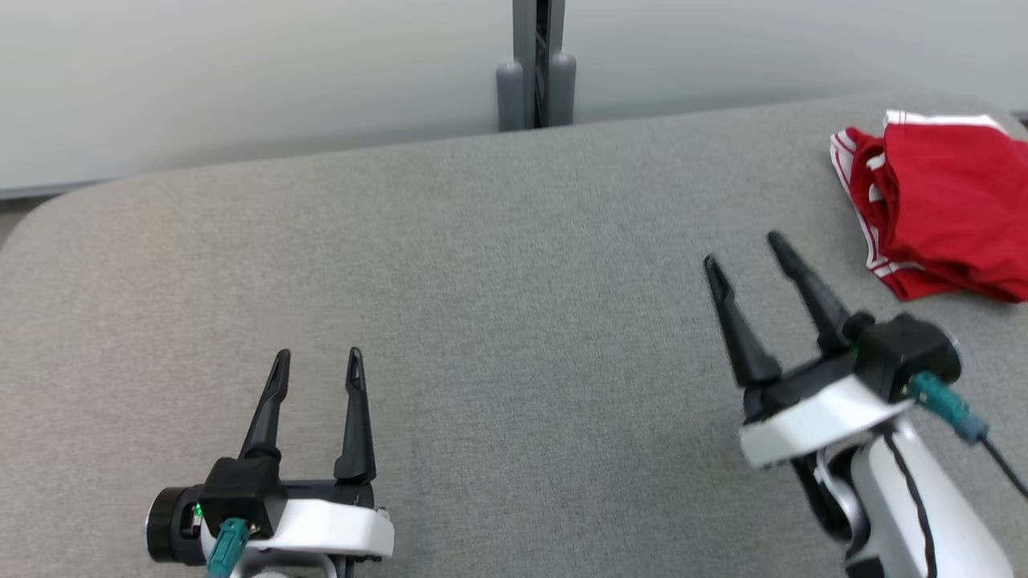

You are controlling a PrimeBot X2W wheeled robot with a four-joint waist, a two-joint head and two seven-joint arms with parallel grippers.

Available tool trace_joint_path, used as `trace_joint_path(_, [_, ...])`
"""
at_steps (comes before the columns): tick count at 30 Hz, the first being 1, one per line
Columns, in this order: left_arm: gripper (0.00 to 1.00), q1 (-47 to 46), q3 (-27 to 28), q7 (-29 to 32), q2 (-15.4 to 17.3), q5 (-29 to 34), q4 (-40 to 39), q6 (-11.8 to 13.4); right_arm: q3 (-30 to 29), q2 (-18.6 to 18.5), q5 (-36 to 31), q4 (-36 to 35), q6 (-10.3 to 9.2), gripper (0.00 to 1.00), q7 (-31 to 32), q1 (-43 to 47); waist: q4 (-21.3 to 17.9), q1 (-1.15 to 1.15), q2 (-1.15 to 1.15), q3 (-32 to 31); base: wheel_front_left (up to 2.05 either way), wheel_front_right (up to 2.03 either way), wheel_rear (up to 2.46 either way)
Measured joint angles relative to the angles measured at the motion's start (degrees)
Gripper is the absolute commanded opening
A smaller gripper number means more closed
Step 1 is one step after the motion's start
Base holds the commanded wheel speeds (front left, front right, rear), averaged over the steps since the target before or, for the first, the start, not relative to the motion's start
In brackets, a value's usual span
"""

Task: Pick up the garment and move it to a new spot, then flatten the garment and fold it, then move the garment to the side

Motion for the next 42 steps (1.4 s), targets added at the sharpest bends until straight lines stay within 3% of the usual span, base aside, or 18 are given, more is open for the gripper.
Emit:
trace_joint_path(7, [1.0,4.6,2.7,-0.1,-0.4,2.7,-4.2,-0.5,-1.2,1.8,-0.1,-6.1,0.0,1.0,0.0,9.7,0.9,0.0,0.0,-4.4,0.0,0.0,0.0])
trace_joint_path(14, [1.0,8.5,4.3,-0.1,-0.5,5.0,-4.7,-3.0,-5.7,3.8,-2.2,-7.9,0.0,1.0,0.0,17.1,0.8,0.0,0.0,-7.0,0.0,0.0,0.0])
trace_joint_path(19, [1.0,10.2,5.3,-0.1,-0.6,6.2,-4.0,-4.0,-5.7,4.5,-2.4,-8.1,0.0,1.0,0.0,19.9,0.5,0.0,0.0,-7.6,0.0,0.0,0.0])
trace_joint_path(41, [1.0,12.3,6.8,-0.1,-0.8,5.6,-3.6,-4.6,-7.0,5.2,-3.1,-8.8,0.0,1.0,0.0,22.6,0.1,0.0,0.0,-9.0,0.0,0.0,0.0])
trace_joint_path(42, [0.0,12.3,6.8,-0.1,-0.8,5.6,-3.5,-4.4,-7.1,5.2,-3.1,-8.8,0.0,0.0,0.0,22.6,0.1,0.0,0.0,-9.0,0.0,0.0,0.0])
